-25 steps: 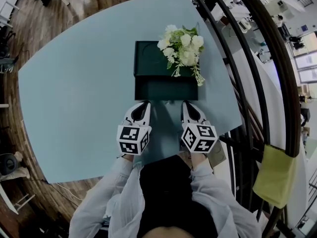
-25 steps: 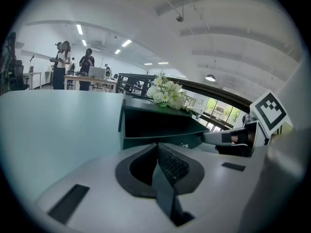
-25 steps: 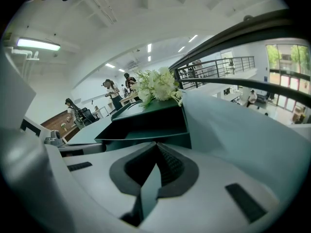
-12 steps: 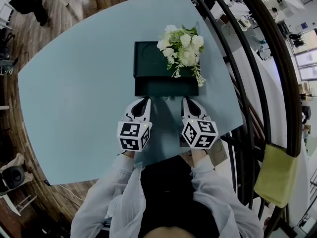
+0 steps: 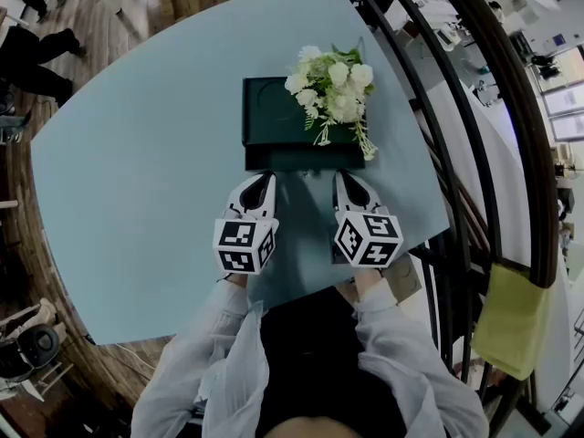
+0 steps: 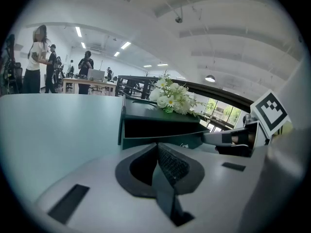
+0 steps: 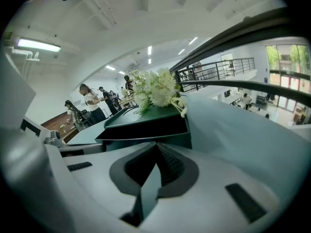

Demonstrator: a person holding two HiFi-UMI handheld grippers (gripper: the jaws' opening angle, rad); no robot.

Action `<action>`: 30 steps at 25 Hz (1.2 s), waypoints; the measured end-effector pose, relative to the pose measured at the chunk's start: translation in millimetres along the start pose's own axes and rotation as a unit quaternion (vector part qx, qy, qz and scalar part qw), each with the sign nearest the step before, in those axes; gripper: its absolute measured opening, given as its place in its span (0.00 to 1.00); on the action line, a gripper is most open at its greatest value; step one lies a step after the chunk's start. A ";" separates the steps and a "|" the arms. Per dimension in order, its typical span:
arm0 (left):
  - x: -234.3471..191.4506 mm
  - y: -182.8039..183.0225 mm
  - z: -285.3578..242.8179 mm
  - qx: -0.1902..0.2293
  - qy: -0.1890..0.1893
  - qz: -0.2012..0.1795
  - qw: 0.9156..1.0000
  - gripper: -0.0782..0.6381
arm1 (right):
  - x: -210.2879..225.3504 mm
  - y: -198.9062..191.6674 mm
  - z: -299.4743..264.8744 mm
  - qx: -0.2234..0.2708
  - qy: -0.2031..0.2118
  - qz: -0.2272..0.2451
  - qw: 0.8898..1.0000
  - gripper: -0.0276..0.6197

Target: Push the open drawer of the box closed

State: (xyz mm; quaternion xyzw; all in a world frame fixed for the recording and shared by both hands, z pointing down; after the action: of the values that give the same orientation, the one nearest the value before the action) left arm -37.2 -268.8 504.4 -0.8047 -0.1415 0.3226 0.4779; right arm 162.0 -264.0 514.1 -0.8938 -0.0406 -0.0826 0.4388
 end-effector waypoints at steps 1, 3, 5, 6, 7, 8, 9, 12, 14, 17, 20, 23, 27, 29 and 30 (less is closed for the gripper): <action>-0.9 0.7 -1.4 0.000 0.000 0.000 1.000 0.14 | 0.1 0.9 -1.5 0.001 0.000 0.000 1.000 0.05; -2.7 1.8 -3.7 0.001 0.000 0.000 1.000 0.14 | 0.1 2.3 -4.3 0.002 0.000 -0.001 1.000 0.05; -4.4 2.8 -5.2 0.001 0.000 0.001 1.000 0.14 | -0.3 3.3 -6.2 0.004 -0.001 -0.002 1.000 0.05; -5.2 3.6 -6.0 0.001 -0.001 0.000 1.000 0.14 | -0.5 4.0 -7.1 0.005 -0.001 -0.003 1.000 0.05; -6.1 4.7 -7.0 0.002 -0.001 -0.001 1.000 0.14 | -0.7 5.1 -8.2 0.006 -0.001 -0.003 1.000 0.05; -7.0 5.9 -8.0 0.003 -0.001 -0.001 1.000 0.14 | -0.8 6.4 -9.5 0.007 -0.001 -0.004 1.000 0.05; -8.0 7.0 -9.1 0.003 0.000 -0.002 1.000 0.14 | -1.0 7.5 -10.9 0.008 -0.001 -0.005 1.000 0.05; -10.4 9.2 -12.8 0.003 0.000 -0.004 1.000 0.14 | -0.7 10.2 -15.0 0.010 -0.001 -0.007 1.000 0.05; -12.0 10.6 -15.2 0.003 0.001 -0.005 1.000 0.14 | -0.6 11.7 -17.7 0.012 -0.001 -0.008 1.000 0.05; -14.2 12.9 -17.3 0.004 0.002 -0.006 1.000 0.14 | -1.3 14.1 -20.4 0.014 -0.001 -0.010 1.000 0.05; -15.5 14.9 -18.4 0.005 0.002 -0.007 1.000 0.14 | -1.8 16.0 -21.8 0.016 -0.001 -0.013 1.000 0.05; -16.8 17.1 -20.2 0.006 0.003 -0.008 1.000 0.14 | -2.1 18.3 -23.7 0.017 -0.001 -0.014 1.000 0.05; -19.5 18.4 -23.4 0.007 0.005 -0.009 1.000 0.14 | -2.3 19.9 -27.6 0.019 -0.001 -0.016 1.000 0.05; -20.5 19.1 -24.7 0.008 0.005 -0.009 1.000 0.14 | -2.2 20.7 -29.1 0.019 -0.001 -0.018 1.000 0.05; -20.9 19.5 -25.6 0.008 0.006 -0.009 1.000 0.14 | -2.0 21.3 -30.0 0.019 -0.001 -0.018 1.000 0.05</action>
State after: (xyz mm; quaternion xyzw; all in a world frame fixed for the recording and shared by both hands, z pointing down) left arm -37.7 -307.1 504.1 -0.8011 -0.1434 0.3149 0.4884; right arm 159.8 -300.7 515.2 -0.8844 -0.0585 -0.0891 0.4544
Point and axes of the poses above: the fingertips, and each gripper's own axes: z backward along the fingers, x to its right, y out of its top, the point moved 7 cm from there along z, backward along the fingers, and after that the axes turned 14 degrees about -y, right-handed, at the moved point
